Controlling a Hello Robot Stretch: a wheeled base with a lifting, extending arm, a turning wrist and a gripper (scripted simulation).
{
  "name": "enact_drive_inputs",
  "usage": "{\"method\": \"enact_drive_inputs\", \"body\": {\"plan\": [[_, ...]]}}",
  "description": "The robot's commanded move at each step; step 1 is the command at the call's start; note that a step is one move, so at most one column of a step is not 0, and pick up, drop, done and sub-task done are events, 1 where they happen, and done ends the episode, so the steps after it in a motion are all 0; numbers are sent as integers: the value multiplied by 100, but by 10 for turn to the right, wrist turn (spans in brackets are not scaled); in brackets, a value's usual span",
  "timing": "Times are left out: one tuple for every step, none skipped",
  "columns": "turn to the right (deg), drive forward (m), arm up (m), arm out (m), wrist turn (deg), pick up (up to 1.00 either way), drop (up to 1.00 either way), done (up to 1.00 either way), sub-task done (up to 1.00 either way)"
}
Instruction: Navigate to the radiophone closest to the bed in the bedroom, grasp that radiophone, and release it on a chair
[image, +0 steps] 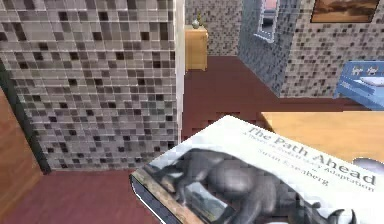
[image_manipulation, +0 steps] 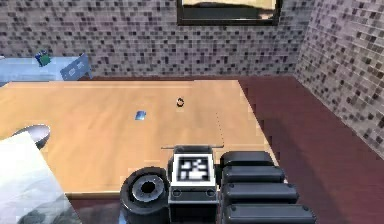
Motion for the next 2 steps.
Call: {"method": "enact_drive_inputs", "body": {"plan": [[450,0,0,0,0,0,0,0,0],[60,0,0,0,0,0,0,0,0]]}}
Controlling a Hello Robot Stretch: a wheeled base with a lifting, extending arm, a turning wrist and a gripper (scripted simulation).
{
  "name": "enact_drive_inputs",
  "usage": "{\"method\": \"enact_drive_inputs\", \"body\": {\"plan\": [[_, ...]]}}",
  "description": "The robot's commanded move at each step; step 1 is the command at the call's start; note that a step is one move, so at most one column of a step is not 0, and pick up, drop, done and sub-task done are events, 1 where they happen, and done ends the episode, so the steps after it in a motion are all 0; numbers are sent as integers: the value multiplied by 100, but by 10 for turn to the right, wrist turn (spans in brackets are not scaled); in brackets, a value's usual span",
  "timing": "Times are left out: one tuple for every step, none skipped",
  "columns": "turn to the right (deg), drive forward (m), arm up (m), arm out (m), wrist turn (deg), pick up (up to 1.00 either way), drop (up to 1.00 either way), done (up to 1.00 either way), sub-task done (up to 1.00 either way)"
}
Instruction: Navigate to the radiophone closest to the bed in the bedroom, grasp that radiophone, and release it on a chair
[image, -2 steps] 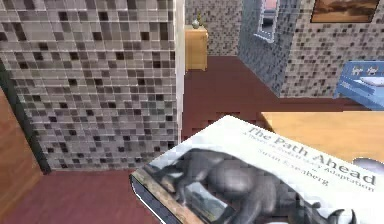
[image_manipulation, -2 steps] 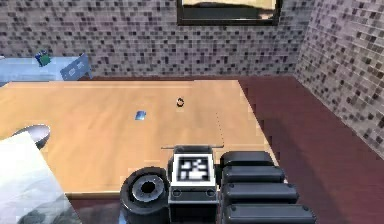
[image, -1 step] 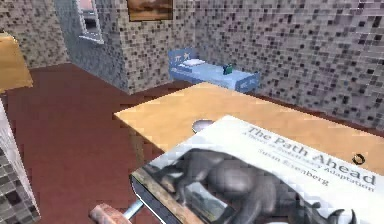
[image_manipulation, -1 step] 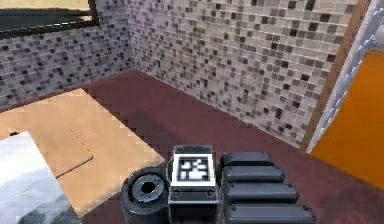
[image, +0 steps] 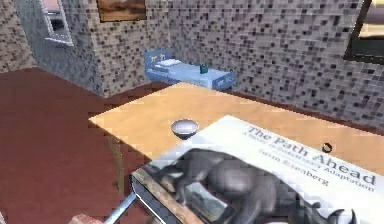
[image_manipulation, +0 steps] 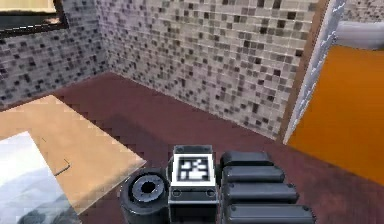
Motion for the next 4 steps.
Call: {"method": "enact_drive_inputs", "body": {"plan": [[-450,0,0,0,0,0,0,0,0],[360,0,0,0,0,0,0,0,0],[-300,0,0,0,0,0,0,0,0],[240,0,0,0,0,0,0,0,0]]}}
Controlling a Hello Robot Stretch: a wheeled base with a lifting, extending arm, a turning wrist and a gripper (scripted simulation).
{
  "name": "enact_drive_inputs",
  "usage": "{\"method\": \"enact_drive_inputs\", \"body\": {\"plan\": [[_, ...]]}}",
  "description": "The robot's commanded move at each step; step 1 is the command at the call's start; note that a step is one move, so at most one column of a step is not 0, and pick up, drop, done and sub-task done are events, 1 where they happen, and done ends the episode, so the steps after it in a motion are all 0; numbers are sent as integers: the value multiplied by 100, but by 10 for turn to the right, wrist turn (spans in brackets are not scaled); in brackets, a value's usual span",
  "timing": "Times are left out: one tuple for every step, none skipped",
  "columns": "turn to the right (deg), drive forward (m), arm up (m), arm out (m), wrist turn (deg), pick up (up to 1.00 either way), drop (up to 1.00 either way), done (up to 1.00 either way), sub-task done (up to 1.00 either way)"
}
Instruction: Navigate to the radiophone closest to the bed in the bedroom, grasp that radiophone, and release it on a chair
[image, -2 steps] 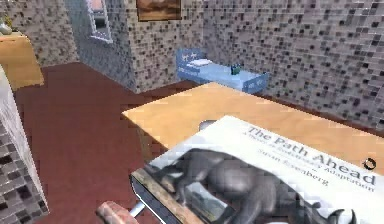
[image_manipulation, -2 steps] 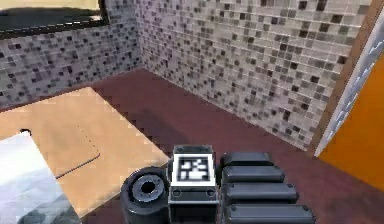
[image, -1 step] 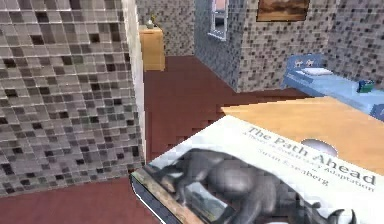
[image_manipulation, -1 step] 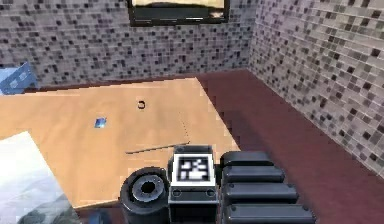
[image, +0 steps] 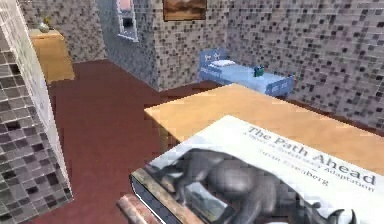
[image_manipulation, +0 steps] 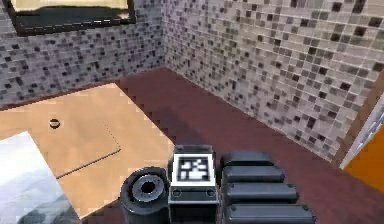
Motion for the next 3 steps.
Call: {"method": "enact_drive_inputs", "body": {"plan": [[-450,0,0,0,0,0,0,0,0],[-360,0,0,0,0,0,0,0,0],[0,10,0,0,0,0,0,0,0]]}}
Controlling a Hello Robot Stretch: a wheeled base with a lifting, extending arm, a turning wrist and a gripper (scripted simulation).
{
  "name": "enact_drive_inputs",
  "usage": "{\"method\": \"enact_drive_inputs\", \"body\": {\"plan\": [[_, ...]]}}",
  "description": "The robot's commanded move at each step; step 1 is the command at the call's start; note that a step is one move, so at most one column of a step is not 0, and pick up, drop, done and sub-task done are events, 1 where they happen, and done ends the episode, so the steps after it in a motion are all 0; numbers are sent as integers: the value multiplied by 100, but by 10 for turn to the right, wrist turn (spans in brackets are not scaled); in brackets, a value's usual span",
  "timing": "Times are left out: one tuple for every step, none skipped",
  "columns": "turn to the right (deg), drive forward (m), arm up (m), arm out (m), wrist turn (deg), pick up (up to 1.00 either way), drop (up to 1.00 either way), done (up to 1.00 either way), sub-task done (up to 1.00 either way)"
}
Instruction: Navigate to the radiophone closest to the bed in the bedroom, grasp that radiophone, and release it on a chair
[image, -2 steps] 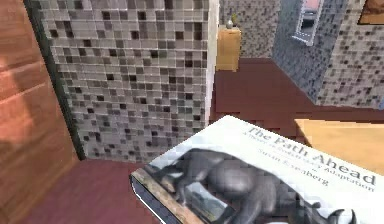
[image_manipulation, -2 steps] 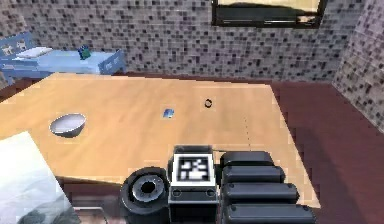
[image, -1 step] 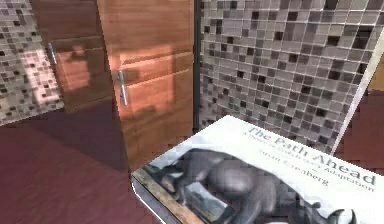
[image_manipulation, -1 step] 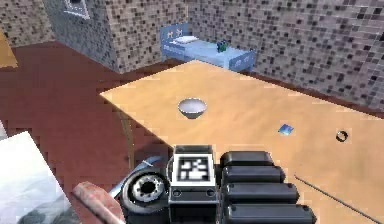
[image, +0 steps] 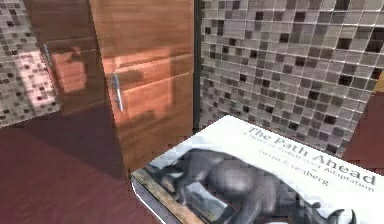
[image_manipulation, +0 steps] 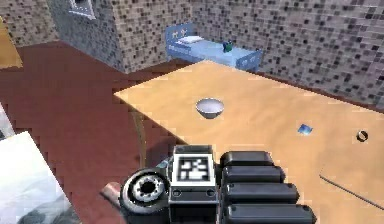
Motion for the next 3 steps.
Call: {"method": "enact_drive_inputs", "body": {"plan": [[450,0,0,0,0,0,0,0,0],[450,0,0,0,0,0,0,0,0],[450,0,0,0,0,0,0,0,0]]}}
